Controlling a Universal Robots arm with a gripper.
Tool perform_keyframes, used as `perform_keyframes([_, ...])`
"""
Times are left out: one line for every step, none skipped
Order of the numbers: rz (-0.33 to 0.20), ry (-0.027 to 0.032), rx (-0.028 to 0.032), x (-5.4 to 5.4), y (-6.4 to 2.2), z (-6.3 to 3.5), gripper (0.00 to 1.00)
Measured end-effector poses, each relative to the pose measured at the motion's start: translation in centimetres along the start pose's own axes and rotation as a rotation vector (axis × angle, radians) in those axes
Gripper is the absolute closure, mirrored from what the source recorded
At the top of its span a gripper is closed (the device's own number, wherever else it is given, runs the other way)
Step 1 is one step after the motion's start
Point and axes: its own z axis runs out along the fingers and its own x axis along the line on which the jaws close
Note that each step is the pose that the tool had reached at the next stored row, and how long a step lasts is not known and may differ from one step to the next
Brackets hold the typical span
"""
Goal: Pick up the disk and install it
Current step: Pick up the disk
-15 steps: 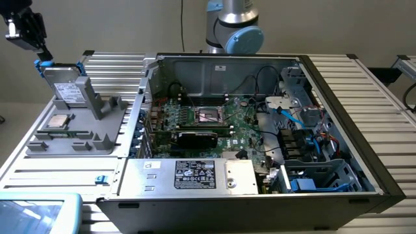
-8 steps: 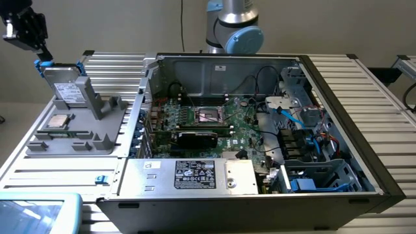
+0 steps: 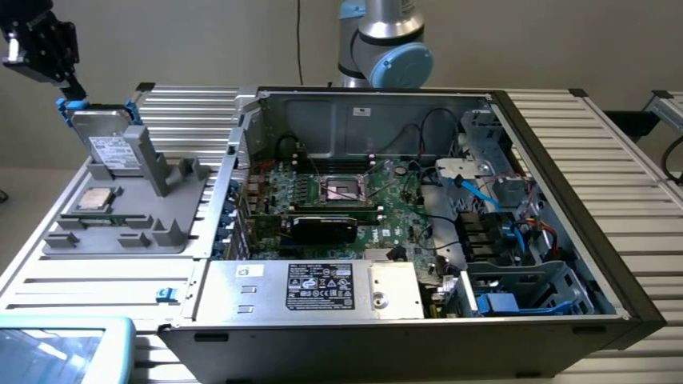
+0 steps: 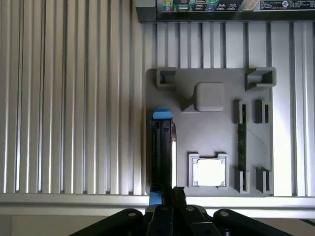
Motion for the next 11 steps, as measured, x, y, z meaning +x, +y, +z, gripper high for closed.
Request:
perform_keyframes([0.011,0.0011,0.0007,0.00,0.00,0.01,0.89])
perform_keyframes([0.019,0.0024,0.0009,0.00,-0.01,0.01,0.89])
perform_keyframes([0.021,0.0024,0.0012,0.00,-0.01,0.02,0.89])
perform_keyframes([0.021,0.0024,0.0021,0.00,-0.01,0.02,0.89])
perform_keyframes([0.022,0.0024,0.0031,0.00,-0.01,0.02,0.89])
perform_keyframes([0.022,0.0023,0.0031,0.00,-0.01,0.02,0.89])
perform_keyframes([0.022,0.0023,0.0033,0.00,-0.01,0.01,0.89])
perform_keyframes([0.022,0.0023,0.0036,0.00,-0.01,0.01,0.89])
perform_keyframes([0.022,0.0023,0.0041,0.00,0.00,0.02,0.89])
perform_keyframes([0.023,0.0022,0.0054,0.00,-0.02,0.02,0.89])
perform_keyframes([0.023,0.0021,0.0069,0.00,-0.03,0.02,0.89])
